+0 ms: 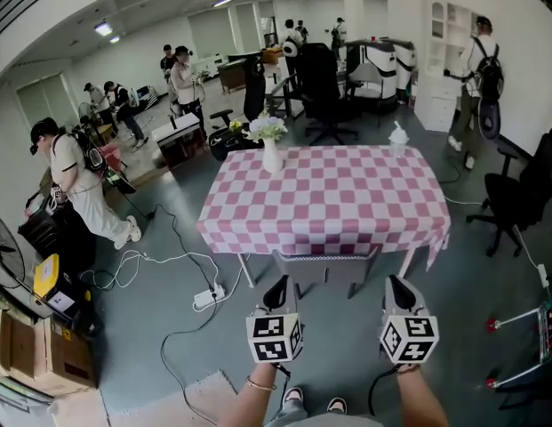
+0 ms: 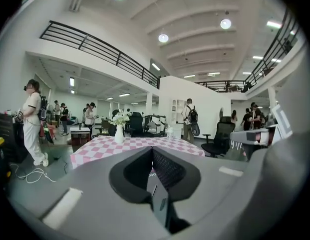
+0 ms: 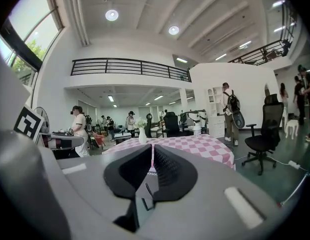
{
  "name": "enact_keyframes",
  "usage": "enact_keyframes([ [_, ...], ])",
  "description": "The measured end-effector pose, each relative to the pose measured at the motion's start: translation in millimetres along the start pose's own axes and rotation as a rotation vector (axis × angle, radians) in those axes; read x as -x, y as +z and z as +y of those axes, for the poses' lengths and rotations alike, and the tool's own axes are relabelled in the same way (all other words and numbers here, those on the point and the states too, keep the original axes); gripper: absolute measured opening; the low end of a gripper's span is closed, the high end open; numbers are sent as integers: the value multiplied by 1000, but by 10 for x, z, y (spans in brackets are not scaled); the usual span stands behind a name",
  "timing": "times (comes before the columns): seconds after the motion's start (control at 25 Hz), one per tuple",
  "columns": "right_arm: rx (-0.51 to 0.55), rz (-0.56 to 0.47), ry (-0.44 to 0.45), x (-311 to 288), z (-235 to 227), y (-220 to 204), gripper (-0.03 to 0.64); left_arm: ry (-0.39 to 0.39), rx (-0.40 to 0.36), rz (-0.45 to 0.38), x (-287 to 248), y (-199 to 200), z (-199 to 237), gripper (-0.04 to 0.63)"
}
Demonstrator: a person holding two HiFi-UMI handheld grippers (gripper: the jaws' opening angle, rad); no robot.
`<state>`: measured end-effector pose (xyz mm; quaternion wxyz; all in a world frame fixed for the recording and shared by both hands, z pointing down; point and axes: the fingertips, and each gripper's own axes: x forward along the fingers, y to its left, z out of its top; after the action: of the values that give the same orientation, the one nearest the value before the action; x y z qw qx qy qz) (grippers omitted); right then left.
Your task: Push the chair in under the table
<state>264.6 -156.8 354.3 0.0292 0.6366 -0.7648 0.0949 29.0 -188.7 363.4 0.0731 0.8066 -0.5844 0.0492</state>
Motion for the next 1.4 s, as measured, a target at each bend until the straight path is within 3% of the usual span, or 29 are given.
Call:
enact_keyframes([
  [0.32, 5, -7, -20, 283, 64, -41, 11, -5, 16, -53, 306, 114, -122, 0],
  [0.88, 12, -35, -46, 328, 154, 70, 9, -24, 15, -47, 324, 142, 3, 0],
  [1.4, -25, -38, -131, 353, 121, 68, 9, -52, -20, -39, 256, 171, 173, 0],
])
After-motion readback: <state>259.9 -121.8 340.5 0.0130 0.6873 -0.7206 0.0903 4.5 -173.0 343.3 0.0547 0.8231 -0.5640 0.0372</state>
